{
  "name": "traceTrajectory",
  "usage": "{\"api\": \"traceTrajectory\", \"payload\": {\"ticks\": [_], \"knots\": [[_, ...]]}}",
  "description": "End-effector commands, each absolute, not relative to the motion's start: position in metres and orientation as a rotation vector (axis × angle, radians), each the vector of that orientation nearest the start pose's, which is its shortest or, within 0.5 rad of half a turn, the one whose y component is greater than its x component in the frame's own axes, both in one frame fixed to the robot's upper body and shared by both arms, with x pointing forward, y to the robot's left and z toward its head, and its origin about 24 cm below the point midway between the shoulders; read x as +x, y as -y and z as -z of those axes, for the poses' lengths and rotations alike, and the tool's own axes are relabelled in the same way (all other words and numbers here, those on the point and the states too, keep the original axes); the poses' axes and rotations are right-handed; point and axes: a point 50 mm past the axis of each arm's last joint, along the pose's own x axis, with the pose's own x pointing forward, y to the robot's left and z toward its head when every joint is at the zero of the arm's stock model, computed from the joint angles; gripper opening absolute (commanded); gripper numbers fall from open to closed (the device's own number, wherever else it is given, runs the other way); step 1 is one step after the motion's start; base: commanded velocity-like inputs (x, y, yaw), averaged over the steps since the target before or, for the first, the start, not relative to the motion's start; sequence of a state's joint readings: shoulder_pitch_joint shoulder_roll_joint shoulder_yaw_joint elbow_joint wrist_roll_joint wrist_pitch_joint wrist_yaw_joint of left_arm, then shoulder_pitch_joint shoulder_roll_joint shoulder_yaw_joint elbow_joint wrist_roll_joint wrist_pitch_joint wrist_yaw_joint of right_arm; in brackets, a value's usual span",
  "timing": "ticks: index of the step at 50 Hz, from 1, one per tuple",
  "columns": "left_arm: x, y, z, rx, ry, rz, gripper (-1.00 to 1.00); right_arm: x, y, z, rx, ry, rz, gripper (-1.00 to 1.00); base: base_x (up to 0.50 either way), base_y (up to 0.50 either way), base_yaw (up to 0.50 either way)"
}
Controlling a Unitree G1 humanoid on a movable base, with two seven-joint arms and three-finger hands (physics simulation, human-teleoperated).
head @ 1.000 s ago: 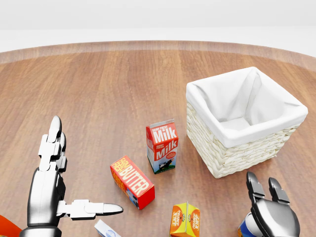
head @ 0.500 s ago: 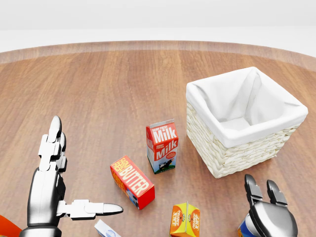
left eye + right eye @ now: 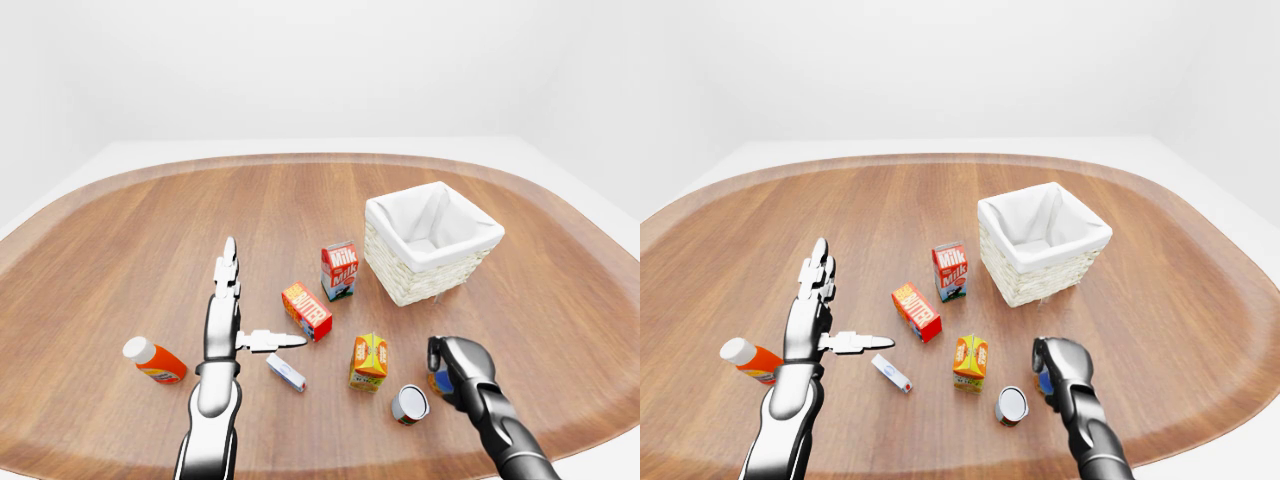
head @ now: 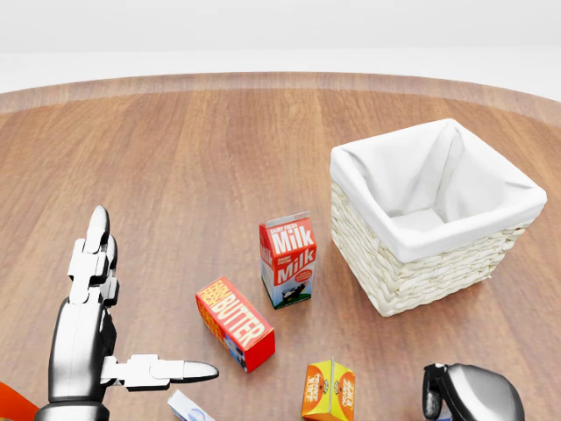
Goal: Pick up the alphabet soup and the tomato sauce, and put them in the basket.
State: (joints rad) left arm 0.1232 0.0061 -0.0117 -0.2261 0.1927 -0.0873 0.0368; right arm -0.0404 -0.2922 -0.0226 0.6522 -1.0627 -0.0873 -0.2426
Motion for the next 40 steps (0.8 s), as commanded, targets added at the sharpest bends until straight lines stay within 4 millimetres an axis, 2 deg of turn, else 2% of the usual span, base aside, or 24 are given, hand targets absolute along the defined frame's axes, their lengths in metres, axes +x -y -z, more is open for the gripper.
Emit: {"api": "traceTrajectory", "payload": {"ticks": [1, 40], "knots": [[0.228, -0.155, -0.074, 0.197, 0.195, -0.056, 1.0, 0.221, 0.242, 0.054, -1.354, -0.352, -0.062, -1.0, 0.0, 0.0, 0.0], [0.228, -0.155, -0.074, 0.198, 0.196, -0.057, 1.0, 0.221, 0.251, -0.017, -1.271, -0.233, 0.059, -1.0, 0.0, 0.0, 0.0]]}}
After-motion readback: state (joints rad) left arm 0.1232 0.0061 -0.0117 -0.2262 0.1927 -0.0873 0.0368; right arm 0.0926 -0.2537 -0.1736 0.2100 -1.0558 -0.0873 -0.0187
